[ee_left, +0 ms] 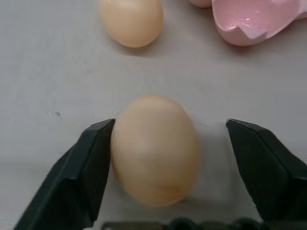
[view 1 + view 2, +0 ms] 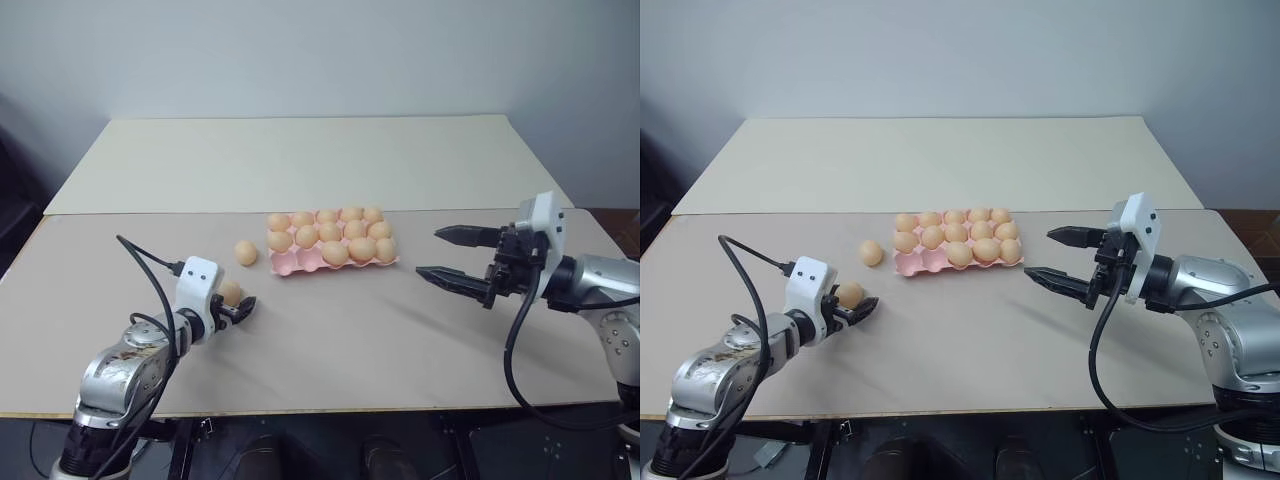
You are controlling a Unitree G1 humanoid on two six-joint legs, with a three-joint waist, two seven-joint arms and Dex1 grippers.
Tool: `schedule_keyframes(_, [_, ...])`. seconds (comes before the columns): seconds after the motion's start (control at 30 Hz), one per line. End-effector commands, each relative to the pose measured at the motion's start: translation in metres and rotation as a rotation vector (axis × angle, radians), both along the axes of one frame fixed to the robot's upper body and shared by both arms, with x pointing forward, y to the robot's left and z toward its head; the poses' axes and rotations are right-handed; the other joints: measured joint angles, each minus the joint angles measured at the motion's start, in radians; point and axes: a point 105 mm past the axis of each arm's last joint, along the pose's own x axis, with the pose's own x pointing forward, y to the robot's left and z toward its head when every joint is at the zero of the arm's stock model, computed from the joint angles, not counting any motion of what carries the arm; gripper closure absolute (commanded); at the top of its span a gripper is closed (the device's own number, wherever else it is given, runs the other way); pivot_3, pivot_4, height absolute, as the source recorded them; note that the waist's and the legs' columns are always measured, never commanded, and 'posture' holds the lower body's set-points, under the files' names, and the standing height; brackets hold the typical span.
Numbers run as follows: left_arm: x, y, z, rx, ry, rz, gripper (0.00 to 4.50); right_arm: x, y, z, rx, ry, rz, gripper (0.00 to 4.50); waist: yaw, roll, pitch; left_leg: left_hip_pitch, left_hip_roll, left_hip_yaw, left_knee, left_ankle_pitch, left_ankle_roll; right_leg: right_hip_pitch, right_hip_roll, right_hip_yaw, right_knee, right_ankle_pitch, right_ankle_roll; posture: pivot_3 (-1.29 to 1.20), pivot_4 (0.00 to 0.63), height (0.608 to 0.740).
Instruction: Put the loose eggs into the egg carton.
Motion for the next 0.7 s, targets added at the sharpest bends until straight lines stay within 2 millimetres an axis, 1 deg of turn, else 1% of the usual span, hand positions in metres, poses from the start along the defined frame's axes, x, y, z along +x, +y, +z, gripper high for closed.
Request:
schedule_keyframes(0.03, [0.002, 0.000, 0.009, 0.004, -0.039, 0.001, 1.84, -0.005, 0.004, 0.013, 0.004, -0.047, 0.030, 0.00, 0.000, 0.000, 0.000, 0.000, 0.000, 0.000, 0.000, 0.000, 0.000, 0.000, 0.000, 0.000, 0.000, 0.000, 0.000, 0.00, 0.150, 0.740])
schedule_keyframes(0.1, [0.001, 0.001, 0.010, 0.003, -0.048, -0.002, 2.48, -0.004, 0.005, 0.013, 0.005, -0.047, 0.031, 0.00, 0.000, 0.000, 0.000, 0.000, 0.000, 0.000, 0.000, 0.000, 0.000, 0.000, 0.000, 0.000, 0.000, 0.000, 0.000, 0.00, 0.150, 0.740])
schedule_keyframes(0.13, [0.001, 0.002, 0.012, 0.003, -0.061, -0.002, 2.66, -0.004, 0.005, 0.013, 0.006, -0.048, 0.031, 0.00, 0.000, 0.000, 0.000, 0.000, 0.000, 0.000, 0.000, 0.000, 0.000, 0.000, 0.000, 0.000, 0.000, 0.000, 0.000, 0.00, 0.150, 0.740])
schedule_keyframes(0.17, [0.000, 0.002, 0.015, 0.003, -0.075, -0.004, 2.72, -0.004, 0.005, 0.013, 0.007, -0.049, 0.031, 0.00, 0.000, 0.000, 0.000, 0.000, 0.000, 0.000, 0.000, 0.000, 0.000, 0.000, 0.000, 0.000, 0.000, 0.000, 0.000, 0.00, 0.150, 0.740])
schedule_keyframes(0.23, [0.000, 0.002, 0.025, -0.001, -0.130, -0.019, 2.73, -0.005, 0.007, 0.013, 0.010, -0.051, 0.033, 0.00, 0.000, 0.000, 0.000, -0.001, 0.000, 0.000, 0.000, 0.000, 0.000, 0.000, 0.000, 0.000, 0.000, 0.000, 0.000, 0.00, 0.150, 0.740])
schedule_keyframes(0.3, [0.000, -0.002, 0.038, -0.015, -0.187, -0.054, 2.73, -0.006, 0.008, 0.013, 0.013, -0.053, 0.038, 0.00, 0.000, 0.000, 0.000, -0.001, 0.000, 0.000, 0.000, 0.000, 0.000, 0.000, 0.000, 0.000, 0.000, 0.000, 0.000, 0.00, 0.150, 0.740])
schedule_keyframes(0.4, [0.001, -0.022, 0.064, -0.065, -0.279, -0.150, 2.75, -0.009, 0.012, 0.016, 0.021, -0.054, 0.064, 0.00, 0.001, 0.000, 0.000, -0.001, 0.000, 0.000, 0.000, 0.000, 0.000, 0.000, 0.000, 0.000, 0.000, 0.000, 0.000, 0.00, 0.150, 0.740])
schedule_keyframes(0.47, [0.007, -0.034, 0.077, -0.080, -0.321, -0.189, 2.75, -0.013, 0.016, 0.017, 0.028, -0.046, 0.092, 0.00, 0.010, 0.000, 0.000, -0.001, 0.000, 0.000, 0.001, 0.000, 0.000, 0.000, 0.000, -0.001, 0.000, 0.000, 0.000, 0.00, 0.150, 0.740])
schedule_keyframes(0.57, [0.018, -0.051, 0.084, -0.082, -0.339, -0.212, 2.75, -0.019, 0.021, 0.016, 0.030, -0.038, 0.117, 0.00, 0.018, 0.000, 0.000, -0.001, 0.000, 0.000, 0.001, 0.000, 0.000, 0.000, 0.000, -0.001, 0.000, 0.000, 0.000, 0.00, 0.150, 0.740])
schedule_keyframes(0.63, [0.024, -0.061, 0.083, -0.078, -0.335, -0.243, 2.75, -0.022, 0.024, 0.016, 0.037, -0.038, 0.119, 0.00, 0.020, 0.000, 0.000, -0.002, 0.000, 0.000, 0.001, 0.000, 0.000, 0.000, 0.000, -0.001, -0.001, 0.000, 0.000, 0.00, 0.150, 0.740])
schedule_keyframes(0.7, [0.032, -0.068, 0.079, -0.078, -0.329, -0.246, 2.76, -0.025, 0.026, 0.016, 0.042, -0.038, 0.120, 0.00, 0.020, 0.000, 0.000, -0.002, 0.000, 0.000, 0.001, 0.000, 0.000, 0.000, 0.000, 0.000, -0.001, 0.000, 0.001, 0.00, 0.150, 0.740])
